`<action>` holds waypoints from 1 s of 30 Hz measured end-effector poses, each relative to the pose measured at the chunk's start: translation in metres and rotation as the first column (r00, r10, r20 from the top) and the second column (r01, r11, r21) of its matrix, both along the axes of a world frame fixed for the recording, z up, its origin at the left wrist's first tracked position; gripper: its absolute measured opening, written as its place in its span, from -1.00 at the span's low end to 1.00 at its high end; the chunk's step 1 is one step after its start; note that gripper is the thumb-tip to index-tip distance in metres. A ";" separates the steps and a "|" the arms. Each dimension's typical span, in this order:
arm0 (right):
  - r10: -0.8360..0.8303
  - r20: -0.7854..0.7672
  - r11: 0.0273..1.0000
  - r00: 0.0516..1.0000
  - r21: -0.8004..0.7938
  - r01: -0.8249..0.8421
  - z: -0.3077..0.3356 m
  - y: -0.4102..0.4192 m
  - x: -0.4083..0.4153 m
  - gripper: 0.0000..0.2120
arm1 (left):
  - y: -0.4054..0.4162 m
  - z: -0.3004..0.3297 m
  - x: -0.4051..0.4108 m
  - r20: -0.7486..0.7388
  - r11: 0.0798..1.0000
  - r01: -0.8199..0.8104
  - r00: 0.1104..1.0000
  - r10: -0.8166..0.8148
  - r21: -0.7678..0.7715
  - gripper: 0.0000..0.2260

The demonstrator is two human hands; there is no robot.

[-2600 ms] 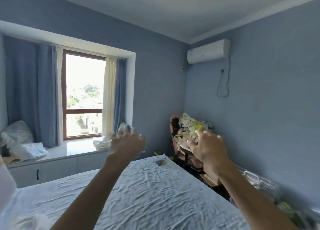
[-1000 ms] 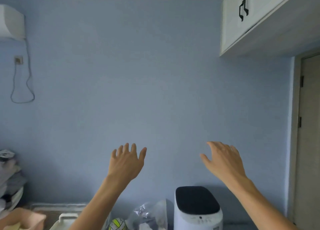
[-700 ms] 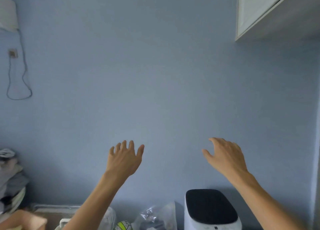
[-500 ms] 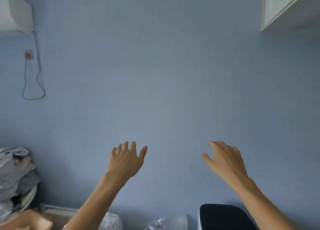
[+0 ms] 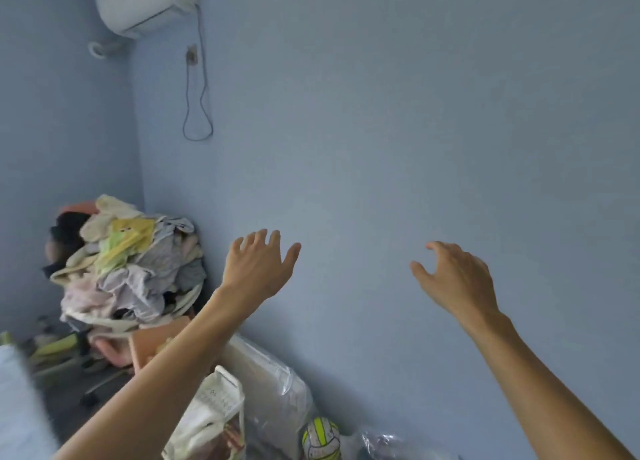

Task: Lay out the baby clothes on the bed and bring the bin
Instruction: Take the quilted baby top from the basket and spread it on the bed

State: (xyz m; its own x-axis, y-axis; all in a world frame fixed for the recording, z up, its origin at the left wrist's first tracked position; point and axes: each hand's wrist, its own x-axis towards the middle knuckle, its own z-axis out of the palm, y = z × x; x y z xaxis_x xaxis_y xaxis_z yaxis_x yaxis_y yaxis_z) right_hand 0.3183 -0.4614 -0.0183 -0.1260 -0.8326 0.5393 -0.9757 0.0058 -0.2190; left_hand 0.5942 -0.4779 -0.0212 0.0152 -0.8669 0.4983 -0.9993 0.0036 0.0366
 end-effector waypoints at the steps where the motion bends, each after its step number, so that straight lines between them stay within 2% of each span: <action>1: 0.047 0.007 0.999 0.999 0.009 -0.047 -0.003 -0.016 0.012 -0.52 | -0.005 -0.004 0.010 0.009 0.999 -0.038 0.999 0.038 -0.005 -0.45; 4: 0.184 0.001 0.982 0.983 0.044 -0.184 -0.010 -0.055 0.056 -0.52 | -0.019 -0.013 0.049 -0.031 0.989 -0.150 0.988 0.151 0.012 -0.50; 7: 0.310 -0.006 0.950 0.951 0.045 -0.310 -0.012 -0.087 0.100 -0.52 | -0.028 -0.020 0.093 -0.100 0.970 -0.243 0.965 0.243 0.013 -0.43; 9: 0.377 -0.006 0.925 0.926 0.045 -0.376 -0.011 -0.108 0.126 -0.53 | -0.032 -0.025 0.121 -0.136 0.957 -0.289 0.948 0.288 0.010 -0.48; 17: 0.567 0.035 0.819 0.823 0.078 -0.568 -0.004 -0.211 0.231 -0.53 | -0.083 -0.059 0.224 -0.123 0.891 -0.447 0.882 0.454 0.082 -0.49; 23: 0.724 0.154 0.640 0.672 0.215 -0.738 -0.045 -0.290 0.299 -0.60 | -0.153 -0.089 0.272 -0.177 0.917 -0.397 0.900 0.398 0.046 -0.55; 27: 0.760 0.232 0.522 0.607 0.337 -0.783 -0.087 -0.342 0.324 -0.68 | -0.198 -0.126 0.296 -0.322 0.965 -0.184 0.917 0.237 0.186 -0.59; 30: 0.763 0.350 0.417 0.544 0.376 -0.827 -0.128 -0.385 0.348 -0.70 | -0.229 -0.175 0.316 -0.445 0.961 -0.146 0.863 0.239 0.233 -0.64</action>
State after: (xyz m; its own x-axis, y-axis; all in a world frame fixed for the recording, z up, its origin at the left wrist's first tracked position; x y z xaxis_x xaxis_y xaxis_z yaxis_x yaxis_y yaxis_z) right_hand 0.6658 -0.8463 -0.1462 0.6965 -0.7098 0.1052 -0.5660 -0.6336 -0.5275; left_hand 0.9105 -0.7072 -0.1964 0.3803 -0.8978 0.2221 -0.8456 -0.2402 0.4767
